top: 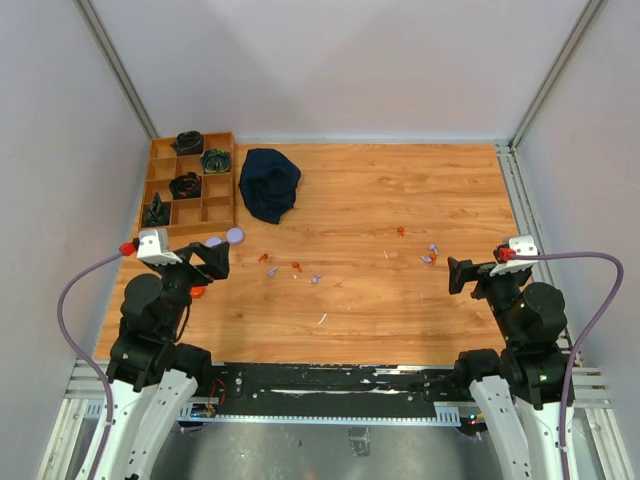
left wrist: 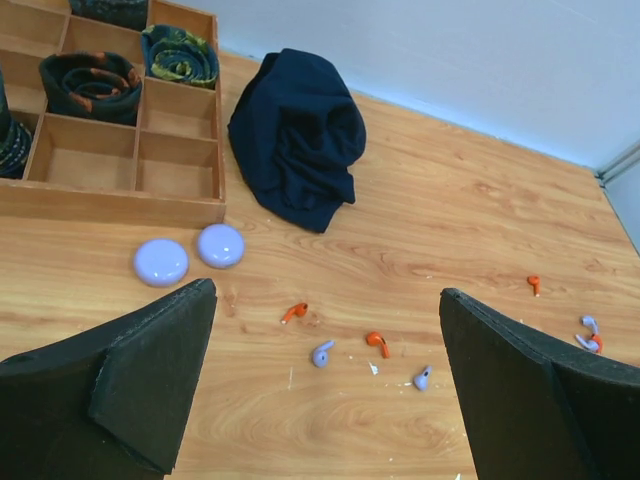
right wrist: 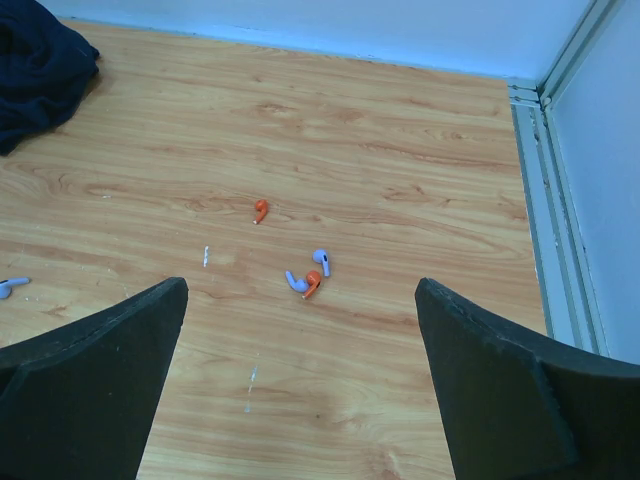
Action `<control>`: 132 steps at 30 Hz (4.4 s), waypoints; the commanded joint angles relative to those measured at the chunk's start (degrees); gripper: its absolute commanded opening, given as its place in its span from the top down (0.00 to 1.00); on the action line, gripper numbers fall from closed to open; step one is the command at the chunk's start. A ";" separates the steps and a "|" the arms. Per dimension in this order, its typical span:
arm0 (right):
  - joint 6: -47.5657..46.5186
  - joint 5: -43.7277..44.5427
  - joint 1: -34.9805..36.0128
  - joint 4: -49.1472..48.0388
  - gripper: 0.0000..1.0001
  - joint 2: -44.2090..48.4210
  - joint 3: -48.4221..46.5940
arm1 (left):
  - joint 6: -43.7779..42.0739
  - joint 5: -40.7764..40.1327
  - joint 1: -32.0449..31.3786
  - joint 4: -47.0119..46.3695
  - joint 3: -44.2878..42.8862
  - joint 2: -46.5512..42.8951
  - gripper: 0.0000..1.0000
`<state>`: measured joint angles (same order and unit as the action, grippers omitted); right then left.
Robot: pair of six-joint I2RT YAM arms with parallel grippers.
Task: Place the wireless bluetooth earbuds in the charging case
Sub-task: Pick up the charging case at the center of the board.
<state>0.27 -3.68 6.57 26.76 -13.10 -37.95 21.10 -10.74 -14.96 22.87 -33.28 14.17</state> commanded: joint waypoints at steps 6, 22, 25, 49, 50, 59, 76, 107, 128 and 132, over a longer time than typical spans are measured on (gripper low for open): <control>1.20 -0.13 -0.97 -2.05 0.02 1.55 0.31 | 1.91 -3.03 0.06 0.61 -0.77 3.85 0.01; 1.87 4.46 2.48 -1.59 0.01 6.58 1.31 | 16.18 -16.00 0.03 8.80 -3.06 19.60 0.01; 2.01 4.65 3.29 -1.62 0.01 6.75 1.46 | 19.06 -16.90 0.17 9.85 -2.23 22.50 0.01; 1.95 2.80 6.91 -1.79 0.02 6.63 1.92 | 20.79 -13.75 18.65 10.61 -2.86 51.91 0.10; 1.93 2.80 7.02 -1.80 0.01 6.75 1.99 | 20.88 -14.15 18.77 10.25 -2.66 52.56 0.10; 1.88 2.80 7.40 -1.94 0.01 7.19 2.05 | 21.34 -14.46 19.44 7.10 -1.89 56.57 0.19; 1.83 2.26 7.41 -1.89 0.01 7.23 1.96 | 22.15 -13.54 19.53 4.41 -0.39 61.15 0.40; 4.04 -15.74 8.99 2.99 0.01 -10.82 -6.71 | 15.03 1.96 0.57 -3.25 1.43 30.27 0.66; 11.37 -31.94 11.49 0.40 0.02 -32.84 -13.42 | 4.12 -7.88 -35.65 -38.12 9.82 32.01 0.68; 12.09 -31.85 14.58 1.80 0.05 -37.91 -16.66 | -1.91 -12.03 -41.97 -43.42 9.46 35.67 0.68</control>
<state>10.37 -33.58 18.09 28.08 -47.57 -50.35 26.39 -16.40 -52.29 -10.92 -23.70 47.33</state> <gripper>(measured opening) 0.969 0.560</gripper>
